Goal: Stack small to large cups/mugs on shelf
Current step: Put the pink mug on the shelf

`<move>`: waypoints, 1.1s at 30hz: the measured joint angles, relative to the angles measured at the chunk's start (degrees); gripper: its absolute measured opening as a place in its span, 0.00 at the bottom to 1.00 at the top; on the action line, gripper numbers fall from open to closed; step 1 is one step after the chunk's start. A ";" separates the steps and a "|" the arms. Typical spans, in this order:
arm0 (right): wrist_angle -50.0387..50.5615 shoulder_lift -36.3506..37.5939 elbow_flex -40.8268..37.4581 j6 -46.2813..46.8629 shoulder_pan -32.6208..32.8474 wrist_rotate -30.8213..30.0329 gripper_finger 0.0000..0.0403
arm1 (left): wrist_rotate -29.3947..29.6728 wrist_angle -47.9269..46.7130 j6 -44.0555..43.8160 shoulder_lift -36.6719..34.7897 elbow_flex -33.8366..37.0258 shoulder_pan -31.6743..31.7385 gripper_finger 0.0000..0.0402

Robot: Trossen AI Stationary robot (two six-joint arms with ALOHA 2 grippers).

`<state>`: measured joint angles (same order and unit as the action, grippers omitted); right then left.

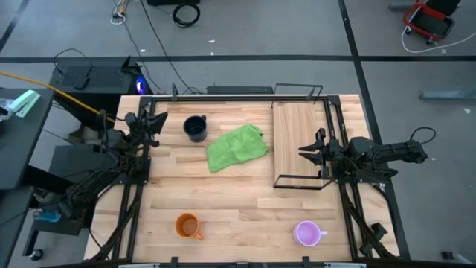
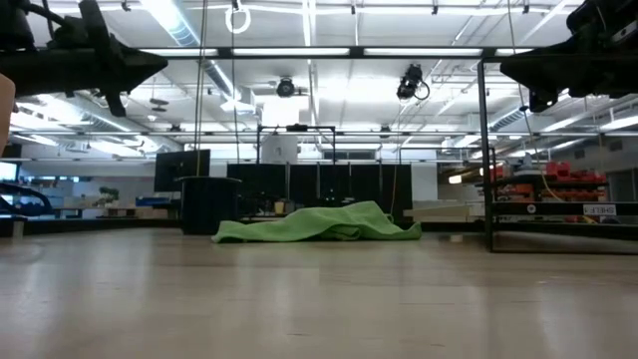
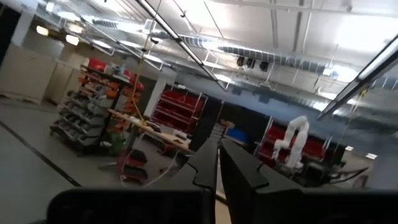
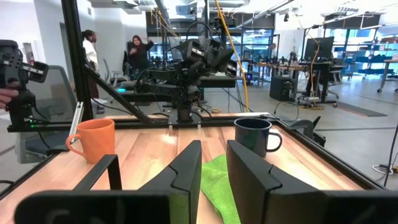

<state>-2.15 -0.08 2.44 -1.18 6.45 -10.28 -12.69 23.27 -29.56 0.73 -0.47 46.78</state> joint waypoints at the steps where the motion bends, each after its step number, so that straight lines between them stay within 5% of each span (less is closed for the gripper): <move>1: -0.01 0.01 0.02 0.00 -0.01 0.00 0.21 | 0.00 -0.01 -0.16 0.00 0.01 0.00 0.06; 33: 0.00 0.02 0.00 -0.01 -0.01 0.02 0.21 | 0.00 -0.02 -13.22 0.00 0.00 0.00 0.08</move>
<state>-2.16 -0.06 2.44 -1.19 6.44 -10.26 -12.69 23.24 -42.78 0.73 -0.47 46.78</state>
